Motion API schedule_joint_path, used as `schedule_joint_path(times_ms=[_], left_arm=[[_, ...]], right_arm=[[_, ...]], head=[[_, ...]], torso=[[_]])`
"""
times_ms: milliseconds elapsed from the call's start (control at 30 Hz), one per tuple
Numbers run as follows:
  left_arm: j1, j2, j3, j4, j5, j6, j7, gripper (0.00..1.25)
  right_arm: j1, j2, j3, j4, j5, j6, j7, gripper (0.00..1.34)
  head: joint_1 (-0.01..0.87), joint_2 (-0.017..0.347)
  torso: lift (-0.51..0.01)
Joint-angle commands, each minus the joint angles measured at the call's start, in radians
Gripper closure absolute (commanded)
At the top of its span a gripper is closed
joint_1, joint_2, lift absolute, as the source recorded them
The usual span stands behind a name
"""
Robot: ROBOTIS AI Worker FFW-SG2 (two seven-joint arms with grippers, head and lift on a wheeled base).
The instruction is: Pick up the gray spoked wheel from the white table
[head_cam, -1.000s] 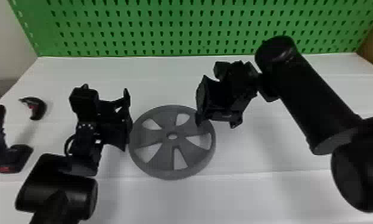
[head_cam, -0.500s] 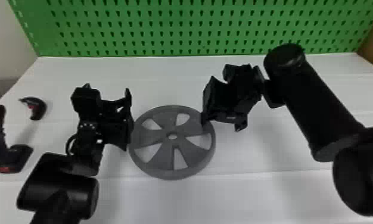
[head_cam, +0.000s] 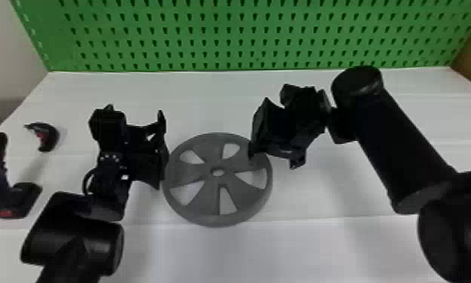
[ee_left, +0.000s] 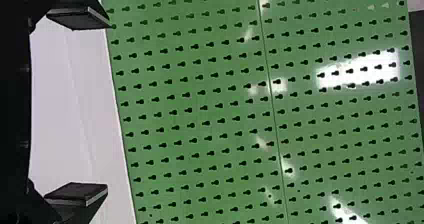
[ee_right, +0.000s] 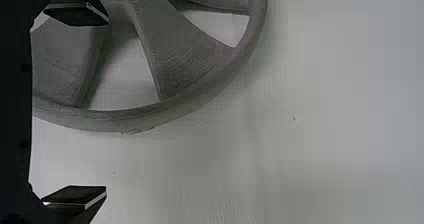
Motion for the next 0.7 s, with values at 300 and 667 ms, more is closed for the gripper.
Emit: schedule_joint_path(times_ms=[300, 667], left_arm=[[-0.005, 0.002, -0.006, 0.003, 0.000, 0.000, 0.000, 0.13], [-0.010, 0.002, -0.009, 0.006, 0.000, 0.000, 0.000, 0.13]], right_arm=[[-0.009, 0.001, 0.029, -0.012, 0.002, -0.023, -0.015, 0.10], [0.001, 0.001, 0.024, 0.019, -0.035, -0.049, -0.015, 0.10]], head=[[0.769, 0.038], [0.769, 0.038]], torso=[[-0.107], [-0.107]])
